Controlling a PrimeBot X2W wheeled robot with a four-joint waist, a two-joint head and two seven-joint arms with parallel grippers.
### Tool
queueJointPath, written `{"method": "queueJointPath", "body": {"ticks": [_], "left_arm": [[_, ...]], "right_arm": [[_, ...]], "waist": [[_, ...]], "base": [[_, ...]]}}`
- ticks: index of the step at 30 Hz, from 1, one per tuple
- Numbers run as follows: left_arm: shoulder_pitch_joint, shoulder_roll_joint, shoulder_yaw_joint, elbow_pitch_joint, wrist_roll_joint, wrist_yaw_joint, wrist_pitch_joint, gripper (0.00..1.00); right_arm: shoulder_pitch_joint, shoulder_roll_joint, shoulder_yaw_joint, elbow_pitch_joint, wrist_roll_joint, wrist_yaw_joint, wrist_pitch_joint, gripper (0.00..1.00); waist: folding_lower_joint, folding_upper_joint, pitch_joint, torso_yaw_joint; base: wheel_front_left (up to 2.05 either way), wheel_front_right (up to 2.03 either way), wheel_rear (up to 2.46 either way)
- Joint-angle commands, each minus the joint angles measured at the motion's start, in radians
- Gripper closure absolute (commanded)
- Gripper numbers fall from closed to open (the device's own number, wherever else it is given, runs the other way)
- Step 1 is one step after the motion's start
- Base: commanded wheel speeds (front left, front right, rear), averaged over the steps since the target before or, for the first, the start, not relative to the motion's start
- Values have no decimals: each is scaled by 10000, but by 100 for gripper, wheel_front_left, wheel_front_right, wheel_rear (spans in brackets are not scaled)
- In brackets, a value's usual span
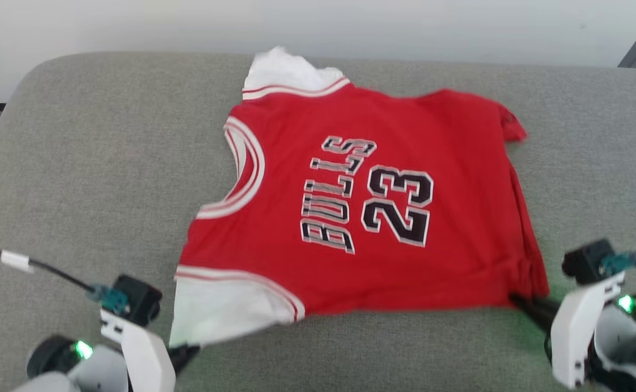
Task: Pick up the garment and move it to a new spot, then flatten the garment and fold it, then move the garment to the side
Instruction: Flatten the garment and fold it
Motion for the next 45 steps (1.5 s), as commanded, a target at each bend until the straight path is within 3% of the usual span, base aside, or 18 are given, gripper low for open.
{"method": "queueJointPath", "body": {"ticks": [1, 10, 16, 19, 25, 30, 35, 40, 45], "left_arm": [[298, 121, -40, -324, -148, 197, 60, 100], [1247, 562, -250, -1349, -709, 939, 345, 100], [891, 970, 53, -1702, -420, 1052, 205, 100], [476, 1320, 351, -1763, -123, 906, 56, 100], [-687, 1688, 878, -1516, 857, 348, -251, 100], [-2126, 1316, 1120, -636, 1771, -521, -415, 100], [-3522, 393, 1022, 958, 2582, -1547, -659, 100], [-4631, -740, 735, 3024, 3119, -2474, -989, 100], [-5289, -1758, 368, 5100, 3071, -3096, -1093, 100]], "right_arm": [[407, -63, -133, -341, 44, 1, 257, 100], [2362, -144, -1101, -2070, -56, 1, 1566, 100], [2980, 327, -2171, -2817, -186, -1, 1707, 100], [3142, 643, -2795, -3224, -321, 1, 1668, 100], [2975, 1234, -3676, -3742, -822, -1, 1864, 100], [2149, 1888, -4244, -3869, -1516, -1, 2083, 100], [891, 2456, -4278, -3349, -2094, -1, 2225, 100], [-273, 2567, -3871, -2338, -2590, -1, 2158, 100], [-1236, 2757, -3388, -1114, -2655, 1, 1891, 100]], "waist": [[0, -1, -31, -26], [0, -1, 36, -118], [0, -1, 252, -192], [0, -1, 375, -208], [0, -1, 614, -285], [0, -1, 938, -436], [0, -1, 1336, -595], [0, -1, 1721, -693], [0, -1, 2016, -772]], "base": [[0, 0, 0], [0, 0, 0], [0, 0, 0], [0, 0, 0], [0, 0, 0], [0, 0, 0], [0, 0, 0], [0, 0, 0], [0, 0, 0]]}}
